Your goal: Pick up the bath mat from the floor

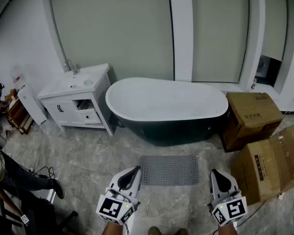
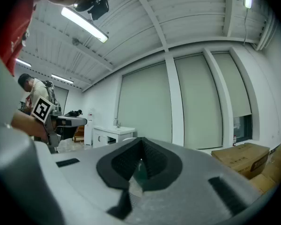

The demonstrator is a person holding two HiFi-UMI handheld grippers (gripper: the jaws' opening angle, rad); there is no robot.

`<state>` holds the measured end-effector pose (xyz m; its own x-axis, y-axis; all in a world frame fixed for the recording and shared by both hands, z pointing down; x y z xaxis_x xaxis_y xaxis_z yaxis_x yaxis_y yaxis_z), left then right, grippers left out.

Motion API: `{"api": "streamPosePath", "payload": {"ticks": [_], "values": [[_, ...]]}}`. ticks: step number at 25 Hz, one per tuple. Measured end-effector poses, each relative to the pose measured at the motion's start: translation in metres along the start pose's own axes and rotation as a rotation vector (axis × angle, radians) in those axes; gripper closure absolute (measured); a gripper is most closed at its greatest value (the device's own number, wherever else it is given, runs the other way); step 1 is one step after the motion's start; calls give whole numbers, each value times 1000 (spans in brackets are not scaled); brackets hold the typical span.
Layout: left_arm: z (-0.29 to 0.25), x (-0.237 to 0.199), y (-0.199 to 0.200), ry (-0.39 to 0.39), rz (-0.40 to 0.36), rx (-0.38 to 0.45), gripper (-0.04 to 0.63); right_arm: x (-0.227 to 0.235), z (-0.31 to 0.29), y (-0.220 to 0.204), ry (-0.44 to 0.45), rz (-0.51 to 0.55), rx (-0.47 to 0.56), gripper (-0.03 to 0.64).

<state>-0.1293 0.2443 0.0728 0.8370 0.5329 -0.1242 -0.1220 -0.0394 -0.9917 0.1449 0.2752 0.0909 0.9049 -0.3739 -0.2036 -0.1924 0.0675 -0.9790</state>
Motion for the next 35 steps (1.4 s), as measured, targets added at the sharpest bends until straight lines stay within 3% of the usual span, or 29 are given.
{"api": "streamPosePath", "payload": {"ticks": [5,21,35], "values": [[9,-17,-2,5,3,-5,586,-10,-4,3,2,-36,31,613],[20,-110,-13,-3,19,-41,586,-35,-25,-7,-63,4,-64,612],[-67,-147,-41,78,-9,-101,586,34,-116,-56,0,-10,-96,612]]}}
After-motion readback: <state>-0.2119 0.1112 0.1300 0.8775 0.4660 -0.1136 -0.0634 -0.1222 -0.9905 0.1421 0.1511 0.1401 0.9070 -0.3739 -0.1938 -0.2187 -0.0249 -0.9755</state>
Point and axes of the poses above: the fingertips, and each gripper's own axes: z backward along the fingers, x to its right, y out of its top, the point moved 4 cm from there along z, backward along the fingers, and after that the axes turned 9 degrees about z, right-handed, at the moved point
